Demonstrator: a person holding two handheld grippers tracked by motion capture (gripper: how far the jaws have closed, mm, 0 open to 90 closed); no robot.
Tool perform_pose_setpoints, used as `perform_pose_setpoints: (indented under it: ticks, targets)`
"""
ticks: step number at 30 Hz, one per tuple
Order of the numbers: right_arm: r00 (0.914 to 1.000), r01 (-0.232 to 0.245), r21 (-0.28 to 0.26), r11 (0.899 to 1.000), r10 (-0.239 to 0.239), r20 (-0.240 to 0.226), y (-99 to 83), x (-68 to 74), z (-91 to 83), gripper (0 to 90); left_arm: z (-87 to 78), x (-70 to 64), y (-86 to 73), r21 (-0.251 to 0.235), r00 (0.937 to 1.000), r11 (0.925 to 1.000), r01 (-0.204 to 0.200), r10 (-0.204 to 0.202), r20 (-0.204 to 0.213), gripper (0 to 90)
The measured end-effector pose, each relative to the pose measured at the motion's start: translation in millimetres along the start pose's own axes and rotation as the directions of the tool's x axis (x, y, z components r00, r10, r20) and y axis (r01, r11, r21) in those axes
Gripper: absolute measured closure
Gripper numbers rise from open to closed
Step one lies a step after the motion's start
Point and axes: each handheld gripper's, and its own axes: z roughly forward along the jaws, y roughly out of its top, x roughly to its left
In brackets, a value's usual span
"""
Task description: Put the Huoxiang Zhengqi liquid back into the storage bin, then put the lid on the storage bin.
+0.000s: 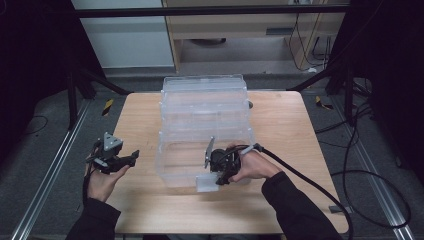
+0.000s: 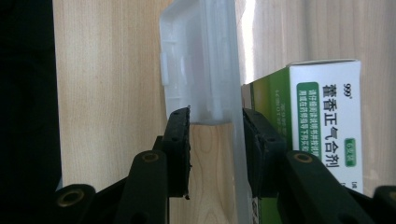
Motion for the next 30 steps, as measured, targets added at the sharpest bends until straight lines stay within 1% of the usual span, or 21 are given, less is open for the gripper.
perform_pose_setpoints:
  ticks: [4, 8, 11, 14, 18, 19, 20, 22, 24, 26, 27, 29, 30]
  targets:
    - [1.0, 0.0, 0.002, 1.0, 0.0, 0.004, 0.1, 0.4, -0.1, 64.8, -5.0, 1.0, 10.8, -0.02, 1.0, 0.9998, -0.007, 0.008, 0.005, 33.4]
    - [1.0, 0.003, -0.001, 1.0, -0.003, 0.005, 0.0, 0.9, -0.1, 64.8, -7.6, 0.2, 20.9, -0.027, 0.9996, 0.9992, -0.028, 0.029, 0.008, 33.4]
    - [1.0, 0.004, -0.001, 1.0, -0.004, 0.003, 0.0, 0.6, 0.0, 64.9, -9.0, -1.3, 29.2, -0.028, 0.9983, 0.9981, -0.055, 0.056, 0.015, 33.5]
    - [1.0, 0.004, -0.003, 1.0, -0.004, 0.007, -0.3, 1.2, -0.1, 64.9, -11.2, -2.4, 37.3, -0.035, 0.9971, 0.9968, -0.071, 0.072, 0.025, 33.5]
    - [1.0, 0.003, -0.003, 1.0, -0.003, 0.007, -0.4, 1.3, -0.1, 64.9, -14.6, -5.3, 48.7, -0.039, 0.9937, 0.9938, -0.104, 0.106, 0.037, 33.8]
    - [1.0, 0.004, -0.003, 1.0, -0.004, 0.008, -0.4, 1.5, -0.1, 64.9, -15.6, -6.1, 52.2, -0.038, 0.9916, 0.9918, -0.122, 0.124, 0.038, 33.8]
    - [1.0, 0.003, -0.003, 1.0, -0.003, 0.008, -0.5, 1.7, -0.2, 64.9, -16.1, -6.3, 54.3, -0.037, 0.9903, 0.9907, -0.131, 0.133, 0.041, 33.8]
    - [1.0, 0.006, -0.008, 1.0, -0.005, 0.006, -1.0, 0.9, -0.1, 64.9, -16.2, -6.4, 59.4, -0.031, 0.9873, 0.9887, -0.147, 0.148, 0.056, 33.8]
    - [1.0, 0.004, -0.009, 1.0, -0.004, 0.007, -0.9, 1.2, -0.1, 64.9, -16.5, -7.4, 63.7, -0.022, 0.9825, 0.985, -0.171, 0.172, 0.07, 33.7]
    - [0.9999, 0.006, -0.006, 1.0, -0.006, 0.008, -0.9, 1.5, -0.1, 64.9, -17.6, -8.7, 68.3, -0.021, 0.9773, 0.9811, -0.192, 0.193, 0.086, 33.8]
    - [0.9999, 0.01, -0.006, 1.0, -0.01, 0.007, -0.8, 1.3, -0.2, 64.9, -17.9, -9.2, 71.2, -0.026, 0.9725, 0.9776, -0.209, 0.21, 0.1, 33.9]
    - [0.9999, 0.007, -0.006, 1.0, -0.007, 0.009, -0.8, 1.7, -0.1, 64.9, -18.3, -10.1, 75.1, -0.02, 0.9667, 0.973, -0.23, 0.231, 0.111, 34.0]
    - [0.9999, 0.005, -0.005, 1.0, -0.005, 0.01, -0.8, 1.8, -0.1, 64.9, -20.3, -12.1, 76.3, 0.002, 0.9682, 0.9738, -0.227, 0.226, 0.108, 34.1]
